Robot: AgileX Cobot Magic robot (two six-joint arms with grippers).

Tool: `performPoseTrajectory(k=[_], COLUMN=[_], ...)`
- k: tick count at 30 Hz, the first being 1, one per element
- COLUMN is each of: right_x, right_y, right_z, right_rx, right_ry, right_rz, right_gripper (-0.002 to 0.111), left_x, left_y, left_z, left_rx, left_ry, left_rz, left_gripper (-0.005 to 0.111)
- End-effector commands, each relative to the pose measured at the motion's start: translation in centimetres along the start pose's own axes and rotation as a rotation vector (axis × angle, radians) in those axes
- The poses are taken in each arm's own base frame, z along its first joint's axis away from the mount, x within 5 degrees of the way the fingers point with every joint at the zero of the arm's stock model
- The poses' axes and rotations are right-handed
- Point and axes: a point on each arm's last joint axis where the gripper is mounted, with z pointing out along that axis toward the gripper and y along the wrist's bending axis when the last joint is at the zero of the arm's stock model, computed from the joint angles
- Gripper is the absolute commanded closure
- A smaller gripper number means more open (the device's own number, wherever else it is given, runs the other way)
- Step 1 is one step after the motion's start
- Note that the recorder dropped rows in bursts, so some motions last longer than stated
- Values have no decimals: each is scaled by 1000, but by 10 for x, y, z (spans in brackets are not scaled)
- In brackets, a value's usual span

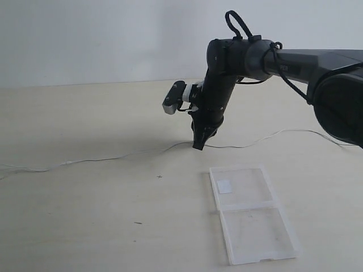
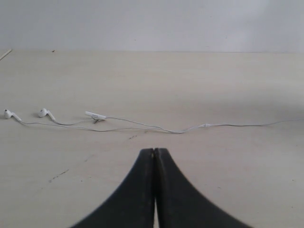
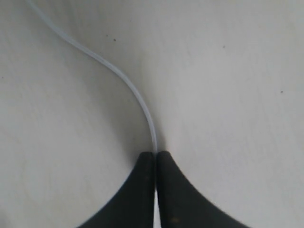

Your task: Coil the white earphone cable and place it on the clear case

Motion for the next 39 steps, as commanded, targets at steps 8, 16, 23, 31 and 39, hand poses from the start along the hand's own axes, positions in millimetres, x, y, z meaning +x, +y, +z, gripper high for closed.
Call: performPoseTrajectory(k=[8, 16, 23, 31, 39], right_x=[-10, -30, -36, -25, -8], right_y=[-10, -3, 16, 47, 85], right_z=[-52, -117, -188, -284, -352], right_rx=[101, 117, 110, 227, 259], right_ry=[-80, -286, -439, -580, -689], right_rz=[101, 135, 126, 74, 33], right_gripper=[108, 108, 108, 108, 108], left_x=[0, 0, 0, 0, 0], left_y=[0, 0, 0, 0, 0], left_z=[0, 0, 0, 0, 0], left_rx=[1, 1, 1, 1, 1], left_ry=[-9, -9, -9, -9, -9], left_rz=[-1, -1, -1, -1, -1], left_gripper=[107, 107, 107, 107, 107])
